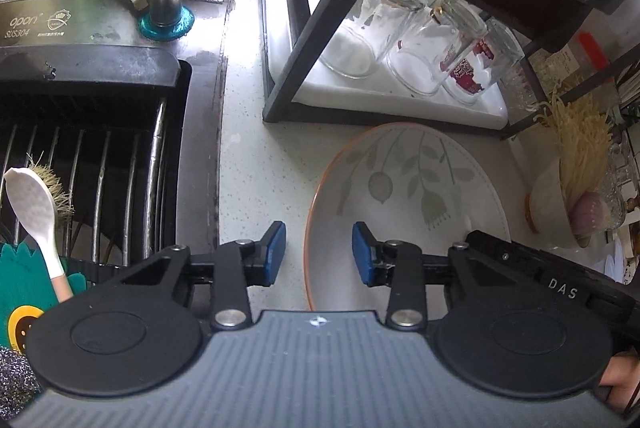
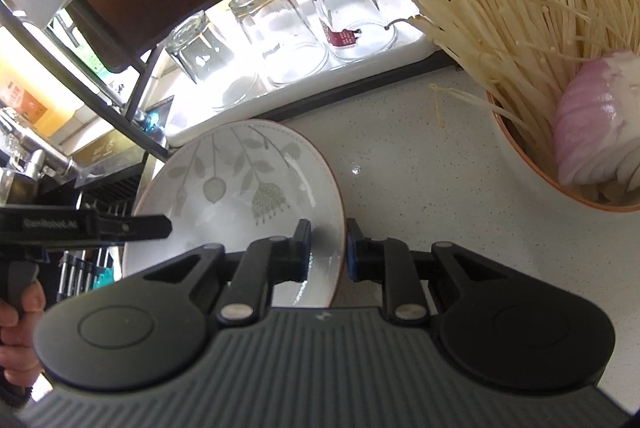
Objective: Organize plates and bowls
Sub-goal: 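Close both tools on the rim of the deep leaf plate, then lift the deep leaf plate with both tools and carry it over the floral plate, then lower the deep leaf plate onto the floral plate and open both tools, then move both tools to the light blue plastic bowl by the kettle, then close both tools on the rim of the light blue bowl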
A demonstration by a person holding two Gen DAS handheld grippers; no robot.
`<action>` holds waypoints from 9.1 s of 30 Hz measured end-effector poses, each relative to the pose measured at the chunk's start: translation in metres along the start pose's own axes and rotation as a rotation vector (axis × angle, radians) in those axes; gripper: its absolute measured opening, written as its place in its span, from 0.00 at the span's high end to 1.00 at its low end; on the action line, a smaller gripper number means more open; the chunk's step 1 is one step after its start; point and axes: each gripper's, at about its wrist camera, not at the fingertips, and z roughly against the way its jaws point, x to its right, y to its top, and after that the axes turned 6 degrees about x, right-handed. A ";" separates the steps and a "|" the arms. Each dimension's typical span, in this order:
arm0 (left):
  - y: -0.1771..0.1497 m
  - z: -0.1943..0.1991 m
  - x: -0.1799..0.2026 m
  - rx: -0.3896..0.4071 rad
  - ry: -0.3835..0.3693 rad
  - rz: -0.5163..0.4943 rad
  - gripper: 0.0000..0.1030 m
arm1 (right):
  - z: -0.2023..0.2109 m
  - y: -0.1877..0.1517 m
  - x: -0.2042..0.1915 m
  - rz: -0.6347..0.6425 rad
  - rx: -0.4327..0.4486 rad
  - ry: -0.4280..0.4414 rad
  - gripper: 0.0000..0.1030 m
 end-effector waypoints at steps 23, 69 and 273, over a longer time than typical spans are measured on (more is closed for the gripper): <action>-0.006 0.051 0.031 0.075 0.031 0.027 0.81 | 0.043 0.004 -0.002 0.009 0.058 0.049 0.81; -0.076 0.122 0.158 0.155 -0.139 -0.124 0.84 | 0.217 -0.049 0.047 -0.021 0.316 -0.057 0.81; -0.164 -0.108 0.506 -0.121 -0.040 -0.173 0.79 | 0.229 0.007 0.379 0.056 -0.038 -0.148 0.79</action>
